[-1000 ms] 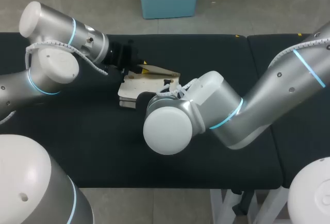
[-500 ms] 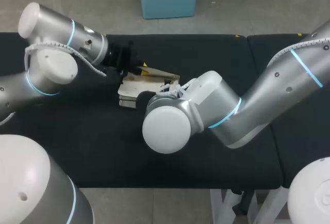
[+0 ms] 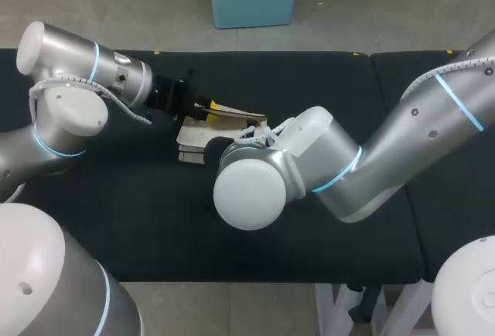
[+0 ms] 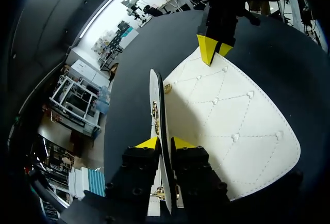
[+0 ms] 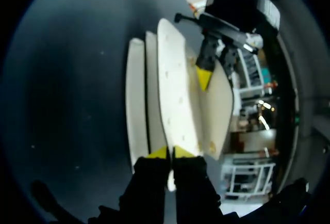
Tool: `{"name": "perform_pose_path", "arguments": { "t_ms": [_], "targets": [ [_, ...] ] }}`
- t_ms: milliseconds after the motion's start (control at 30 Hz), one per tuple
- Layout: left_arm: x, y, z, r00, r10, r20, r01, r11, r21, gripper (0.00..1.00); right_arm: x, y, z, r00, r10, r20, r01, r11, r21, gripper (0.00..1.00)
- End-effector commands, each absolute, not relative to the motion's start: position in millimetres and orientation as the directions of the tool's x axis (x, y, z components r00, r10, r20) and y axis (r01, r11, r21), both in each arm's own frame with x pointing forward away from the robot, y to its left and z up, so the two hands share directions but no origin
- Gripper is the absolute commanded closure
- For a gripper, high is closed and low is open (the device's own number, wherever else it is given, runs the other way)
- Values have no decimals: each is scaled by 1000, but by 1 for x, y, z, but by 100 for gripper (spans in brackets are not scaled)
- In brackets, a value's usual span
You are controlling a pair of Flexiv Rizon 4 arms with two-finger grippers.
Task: Pick up the bag, open it, inspect its contents, close it, and place it on the opposite side
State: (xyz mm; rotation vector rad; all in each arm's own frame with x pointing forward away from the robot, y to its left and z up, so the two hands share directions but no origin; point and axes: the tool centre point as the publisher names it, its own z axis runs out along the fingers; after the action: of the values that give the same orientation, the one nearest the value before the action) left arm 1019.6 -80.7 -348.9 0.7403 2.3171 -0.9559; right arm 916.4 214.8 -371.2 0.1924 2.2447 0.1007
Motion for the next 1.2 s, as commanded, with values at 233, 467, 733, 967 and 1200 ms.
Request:
{"name": "perform_pose_path", "arguments": {
  "t_ms": [233,467,733,967,1200],
  "targets": [
    [1015,-74,-325,-736,277,-618,637,593,-493,60,918,216,-373,-619,174,-766,104,985,139,100],
    [1013,-76,-330,-732,287,-618,640,602,-478,100,918,216,-373,-619,174,-766,104,985,139,100],
    [997,-77,-354,-706,336,-624,677,579,-454,100,918,216,-373,-619,174,-766,104,985,139,100],
    [993,-74,-365,-702,349,-620,684,573,-452,100,918,216,-373,-619,174,-766,104,985,139,100],
    [992,-77,-368,-696,357,-623,691,570,-445,100,918,216,-373,-619,174,-766,104,985,139,100]
  ]
}}
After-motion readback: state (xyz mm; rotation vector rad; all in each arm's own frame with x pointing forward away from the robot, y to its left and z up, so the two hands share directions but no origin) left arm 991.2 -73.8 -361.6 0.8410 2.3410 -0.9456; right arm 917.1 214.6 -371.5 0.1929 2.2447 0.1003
